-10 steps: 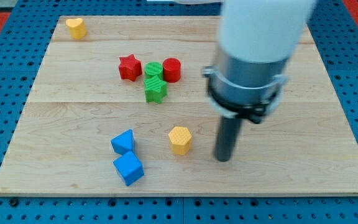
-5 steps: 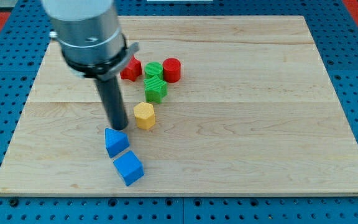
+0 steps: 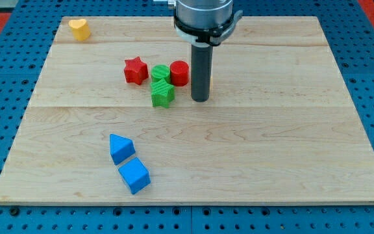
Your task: Slide the yellow hexagon into the yellow heart
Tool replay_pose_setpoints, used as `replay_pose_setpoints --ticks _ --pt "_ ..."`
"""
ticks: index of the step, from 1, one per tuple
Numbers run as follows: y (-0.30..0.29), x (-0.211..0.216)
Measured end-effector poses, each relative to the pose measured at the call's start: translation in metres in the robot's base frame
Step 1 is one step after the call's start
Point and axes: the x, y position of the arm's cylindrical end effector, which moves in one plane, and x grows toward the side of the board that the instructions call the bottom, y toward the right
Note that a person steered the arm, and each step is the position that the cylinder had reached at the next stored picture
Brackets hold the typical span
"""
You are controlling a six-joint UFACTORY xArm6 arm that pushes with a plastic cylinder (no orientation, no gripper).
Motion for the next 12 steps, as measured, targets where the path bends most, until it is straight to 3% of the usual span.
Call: replay_pose_setpoints --ticks 4,6,10,12 --pt "0.044 -0.072" --pt "0.0 -0.117" --pt "-0.024 -0.072" --pt "-0.093 -0.09"
